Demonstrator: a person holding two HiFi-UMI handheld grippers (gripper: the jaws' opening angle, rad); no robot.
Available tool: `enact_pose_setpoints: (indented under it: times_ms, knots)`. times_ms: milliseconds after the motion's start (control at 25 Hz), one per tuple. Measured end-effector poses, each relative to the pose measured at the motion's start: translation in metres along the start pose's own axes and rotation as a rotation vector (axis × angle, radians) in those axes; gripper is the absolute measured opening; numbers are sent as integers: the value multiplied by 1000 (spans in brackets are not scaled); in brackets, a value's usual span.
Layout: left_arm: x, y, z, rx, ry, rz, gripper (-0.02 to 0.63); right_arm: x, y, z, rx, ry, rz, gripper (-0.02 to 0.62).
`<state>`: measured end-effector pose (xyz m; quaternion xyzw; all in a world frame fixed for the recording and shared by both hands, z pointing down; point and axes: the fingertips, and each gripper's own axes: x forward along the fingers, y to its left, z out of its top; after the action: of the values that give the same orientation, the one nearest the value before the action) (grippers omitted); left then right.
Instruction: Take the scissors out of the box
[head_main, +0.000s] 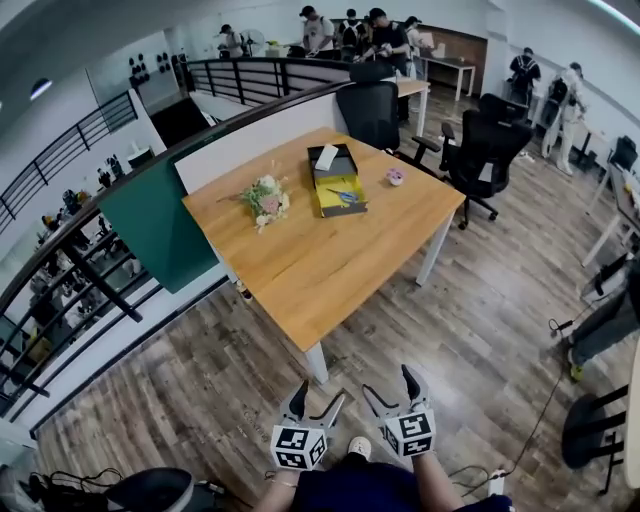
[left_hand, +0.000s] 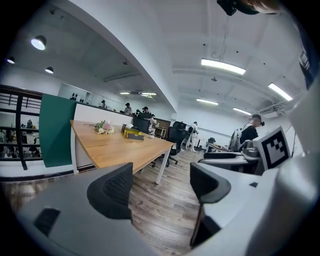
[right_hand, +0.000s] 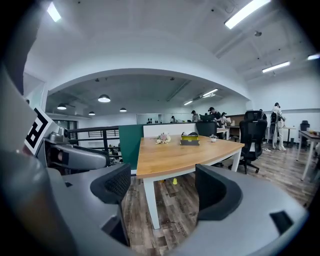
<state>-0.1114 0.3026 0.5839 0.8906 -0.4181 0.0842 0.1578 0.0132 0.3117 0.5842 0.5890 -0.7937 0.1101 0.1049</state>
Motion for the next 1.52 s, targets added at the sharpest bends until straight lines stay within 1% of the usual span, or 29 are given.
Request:
enact_pose_setpoints:
  times_ms: [160, 320, 520, 600, 680, 800, 920, 1160, 1360, 1520]
  knots:
    - [25, 2, 8, -2, -7, 27, 356, 15, -19, 7, -20, 5, 30, 391]
    - [43, 0, 7, -1, 4, 40, 356, 25, -33, 6, -18, 7, 42, 391]
    - [55, -6, 8, -1, 26, 33, 356, 27, -42, 1, -4, 32, 44, 390]
    - [61, -4, 7, 2, 38, 29, 356, 31, -45, -1, 2, 41, 50, 388]
    - [70, 0, 6, 10, 50, 21, 356, 38, -46, -6, 22, 57, 62, 371]
    - [86, 5, 5, 17, 68, 2, 356, 49, -54, -11, 50, 69, 50, 368]
    - [108, 17, 10, 21, 74, -13, 355, 65, -65, -8, 58, 71, 23, 368]
    - [169, 46, 38, 47, 63, -43, 355, 120, -101, 10, 59, 85, -19, 367]
    - [215, 79, 60, 47, 68, -62, 354, 177, -119, 34, 50, 80, -30, 367]
    - [246, 104, 75, 48, 67, -76, 355, 214, -125, 48, 45, 88, -32, 367]
